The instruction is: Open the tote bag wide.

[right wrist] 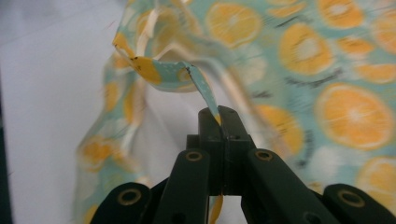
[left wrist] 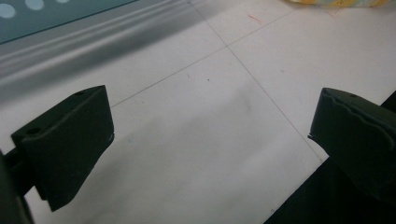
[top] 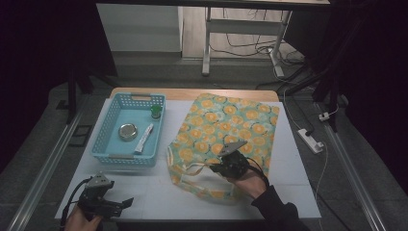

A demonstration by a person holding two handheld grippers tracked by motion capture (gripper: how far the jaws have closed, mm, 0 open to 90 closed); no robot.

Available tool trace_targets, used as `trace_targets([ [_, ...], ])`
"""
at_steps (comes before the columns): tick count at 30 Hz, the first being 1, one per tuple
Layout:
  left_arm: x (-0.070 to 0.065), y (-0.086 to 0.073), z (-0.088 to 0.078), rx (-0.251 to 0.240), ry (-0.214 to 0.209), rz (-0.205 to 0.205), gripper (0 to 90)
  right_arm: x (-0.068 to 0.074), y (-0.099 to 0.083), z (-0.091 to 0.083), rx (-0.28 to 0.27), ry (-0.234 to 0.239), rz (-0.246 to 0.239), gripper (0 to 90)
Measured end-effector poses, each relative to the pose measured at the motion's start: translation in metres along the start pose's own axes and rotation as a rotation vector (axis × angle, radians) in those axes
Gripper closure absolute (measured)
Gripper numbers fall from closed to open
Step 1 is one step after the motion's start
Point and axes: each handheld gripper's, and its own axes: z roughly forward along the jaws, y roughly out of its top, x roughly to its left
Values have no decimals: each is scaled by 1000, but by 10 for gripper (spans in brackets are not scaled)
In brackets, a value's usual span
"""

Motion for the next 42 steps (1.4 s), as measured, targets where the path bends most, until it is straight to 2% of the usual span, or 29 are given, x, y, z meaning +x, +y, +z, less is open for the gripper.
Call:
trace_targets([
  [6, 0, 0, 0, 0, -1, -2, 0, -19, 8, 0, -9, -32, 25, 900],
  [11, 0, 0, 0, 1, 0, -3, 0, -31, 13, -2, -11, -77, 29, 900],
  [12, 1, 0, 0, 0, -1, -5, 0, -39, 16, -3, -24, -90, 38, 900],
  [27, 3, 0, 0, -9, -16, -27, 0, -89, 33, -4, -83, -147, 103, 900],
  [32, 3, 0, 0, -8, -16, -27, 0, -102, 35, -2, -83, -159, 116, 900],
  [38, 4, 0, 0, -6, -17, -29, 0, -125, 36, 2, -85, -193, 146, 900],
  [39, 4, 0, 0, -5, -17, -29, 0, -125, 36, 2, -85, -193, 146, 900],
  [42, 4, 0, 0, -5, -18, -33, 0, -138, 35, 8, -76, -213, 157, 899],
])
